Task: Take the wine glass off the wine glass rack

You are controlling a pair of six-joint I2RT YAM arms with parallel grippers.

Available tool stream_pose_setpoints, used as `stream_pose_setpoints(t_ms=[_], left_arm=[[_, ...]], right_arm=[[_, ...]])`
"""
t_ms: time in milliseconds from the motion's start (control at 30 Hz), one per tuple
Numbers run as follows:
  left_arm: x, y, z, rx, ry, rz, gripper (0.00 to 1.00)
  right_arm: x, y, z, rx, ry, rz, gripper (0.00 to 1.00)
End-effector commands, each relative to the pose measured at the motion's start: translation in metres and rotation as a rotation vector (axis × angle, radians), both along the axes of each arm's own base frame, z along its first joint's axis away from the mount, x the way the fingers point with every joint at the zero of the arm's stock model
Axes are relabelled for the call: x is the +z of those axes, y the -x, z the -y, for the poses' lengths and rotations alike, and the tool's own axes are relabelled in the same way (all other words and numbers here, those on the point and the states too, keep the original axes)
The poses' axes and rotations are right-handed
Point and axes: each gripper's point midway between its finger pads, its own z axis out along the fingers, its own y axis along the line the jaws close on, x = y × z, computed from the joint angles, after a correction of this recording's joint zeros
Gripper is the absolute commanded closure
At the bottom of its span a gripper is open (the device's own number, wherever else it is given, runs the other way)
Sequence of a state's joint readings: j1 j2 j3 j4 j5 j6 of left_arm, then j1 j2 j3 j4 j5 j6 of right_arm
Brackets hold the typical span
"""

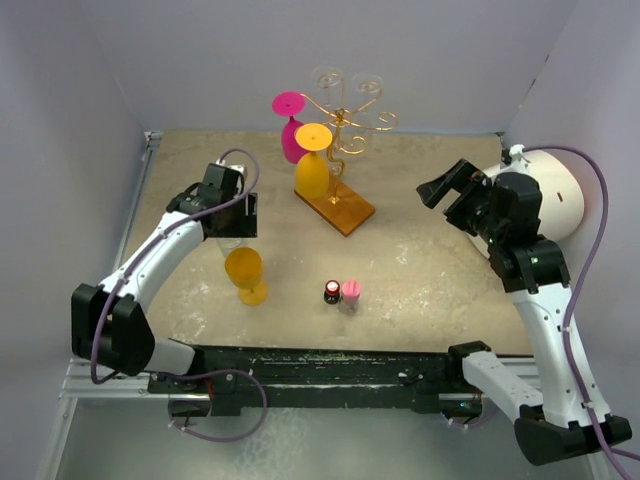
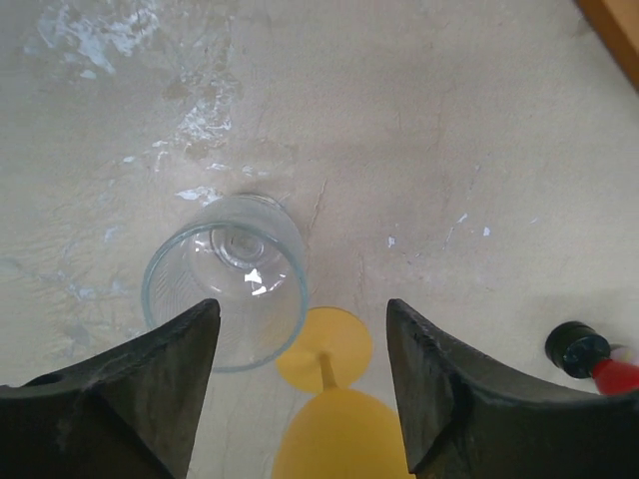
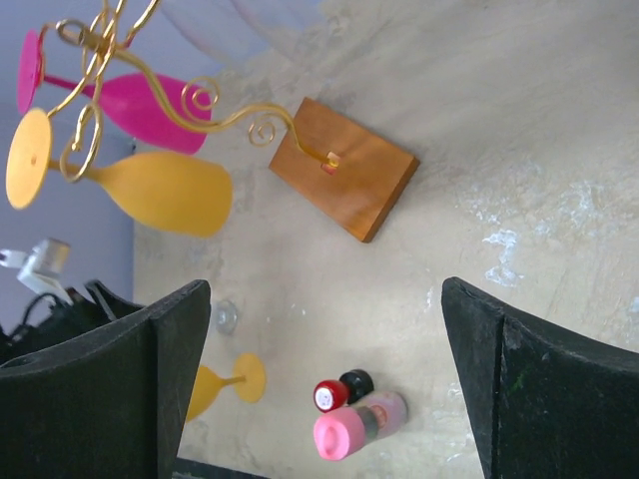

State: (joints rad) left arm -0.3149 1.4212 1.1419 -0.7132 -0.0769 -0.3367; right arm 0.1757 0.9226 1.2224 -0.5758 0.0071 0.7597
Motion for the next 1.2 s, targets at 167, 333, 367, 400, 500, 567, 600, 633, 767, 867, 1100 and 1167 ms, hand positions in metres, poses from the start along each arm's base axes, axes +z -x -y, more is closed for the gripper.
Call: stream_pose_setpoints(t_ms=[167, 333, 367, 400, 500, 567, 600, 633, 767, 867, 1100, 1167], left_arm=[[0.122, -0.007, -0.005, -0.009, 0.059, 0.319, 0.12], [0.167, 0.009, 0.000, -0.054, 0.133, 0.438, 0.04], [0.172, 0.013, 0.004, -0.066, 0.160, 0.447, 0.01], [0.177, 0.018, 0.008, -0.073, 0.192, 0.452, 0.00], [0.185, 0.030, 0.024, -0.125, 0.298, 0.464, 0.01], [0.190, 0.036, 0.035, -0.162, 0.368, 0.472, 0.01], [0.193, 0.039, 0.040, -0.176, 0.397, 0.482, 0.01], [0.198, 0.040, 0.043, -0.185, 0.423, 0.491, 0.01], [0.226, 0.043, 0.063, -0.274, 0.518, 0.528, 0.01], [0.245, 0.035, 0.077, -0.320, 0.579, 0.542, 0.01], [0.274, -0.011, 0.101, -0.316, 0.674, 0.541, 0.01], [0.276, -0.025, 0.107, -0.310, 0.689, 0.534, 0.01]], right_arm=[[0.030, 0.006, -0.015, 0.127, 0.010, 0.170, 0.00], [0.059, 0.001, -0.031, 0.181, -0.073, 0.217, 0.00], [0.063, 0.000, -0.040, 0.221, -0.113, 0.215, 0.00], [0.068, 0.000, -0.050, 0.265, -0.152, 0.221, 0.00], [0.081, -0.001, -0.072, 0.366, -0.271, 0.243, 0.00], [0.081, -0.005, -0.076, 0.379, -0.306, 0.257, 0.00], [0.079, -0.008, -0.076, 0.367, -0.309, 0.259, 0.00], [0.077, -0.012, -0.074, 0.347, -0.313, 0.253, 0.00], [0.070, -0.021, -0.071, 0.305, -0.325, 0.213, 0.00], [0.064, -0.024, -0.069, 0.289, -0.320, 0.194, 0.00], [0.057, -0.018, -0.056, 0.240, -0.235, 0.161, 0.00], [0.057, -0.017, -0.050, 0.222, -0.192, 0.164, 0.00]])
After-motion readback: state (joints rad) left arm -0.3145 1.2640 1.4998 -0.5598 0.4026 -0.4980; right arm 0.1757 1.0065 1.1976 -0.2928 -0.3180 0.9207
